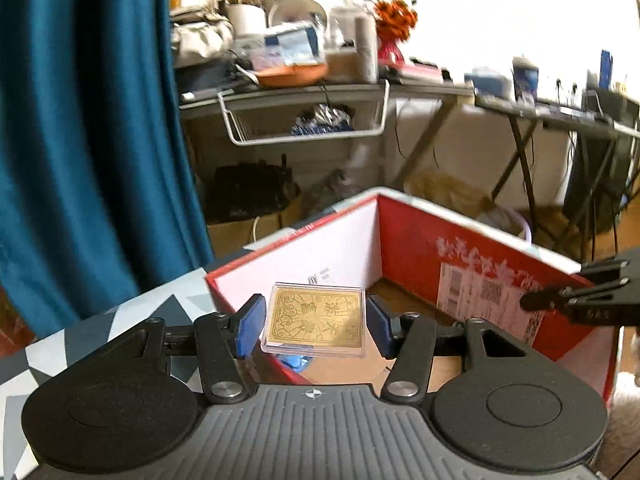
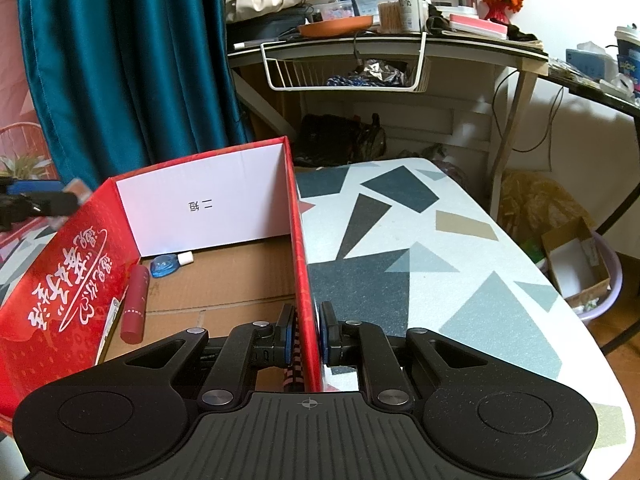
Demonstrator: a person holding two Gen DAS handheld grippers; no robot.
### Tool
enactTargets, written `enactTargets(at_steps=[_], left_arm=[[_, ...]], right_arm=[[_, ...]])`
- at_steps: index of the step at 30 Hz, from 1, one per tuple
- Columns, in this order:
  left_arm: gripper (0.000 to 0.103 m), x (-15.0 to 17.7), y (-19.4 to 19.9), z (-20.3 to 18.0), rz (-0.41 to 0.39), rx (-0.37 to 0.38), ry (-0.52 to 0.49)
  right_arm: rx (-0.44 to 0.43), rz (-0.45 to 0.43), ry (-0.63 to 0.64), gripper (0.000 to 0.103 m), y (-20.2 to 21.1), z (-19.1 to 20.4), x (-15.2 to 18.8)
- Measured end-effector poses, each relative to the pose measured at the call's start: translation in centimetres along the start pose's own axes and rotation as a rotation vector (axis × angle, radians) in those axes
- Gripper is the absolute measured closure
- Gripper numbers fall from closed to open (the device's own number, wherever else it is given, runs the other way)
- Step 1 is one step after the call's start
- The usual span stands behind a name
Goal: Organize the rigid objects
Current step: 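Lift the gold card with the left gripper into the red box and release, then move the left tool back to the red-capped white marker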
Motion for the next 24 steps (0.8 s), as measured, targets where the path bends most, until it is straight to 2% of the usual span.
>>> enactTargets(at_steps=[7, 12, 20, 24], left_arm=[[0.045, 0.7, -2.0, 0.0, 0.055, -0.003, -0.001], [0.046, 0.8, -2.7, 0.9, 0.080, 0.001, 0.066], [0.046, 0.5, -1.8, 1.6, 0.040, -0.006, 0.100], [0.046, 0.5, 0.0, 3.7, 0.005, 0.019, 0.219]], right_arm=[[0.000, 0.000, -0.006, 0.091, -0.1, -0.1, -0.1], [0.001, 0.000, -0.006, 0.091, -0.1, -0.1, -0.2], [0.000, 0.000, -0.004, 0.091, -0.1, -0.1, -0.2], [0.000, 0.001, -0.004, 0.091, -0.1, -0.1, -0.2]])
Point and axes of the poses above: each gripper's, at about its wrist camera, not at the fingertips, and y roughly against the way its jaws point, z to its left, x to its underside, the point moved 2 cm from there along -y, roughly the way its jaws point, and after that the axes turned 5 degrees about y, right-handed, at the moved point
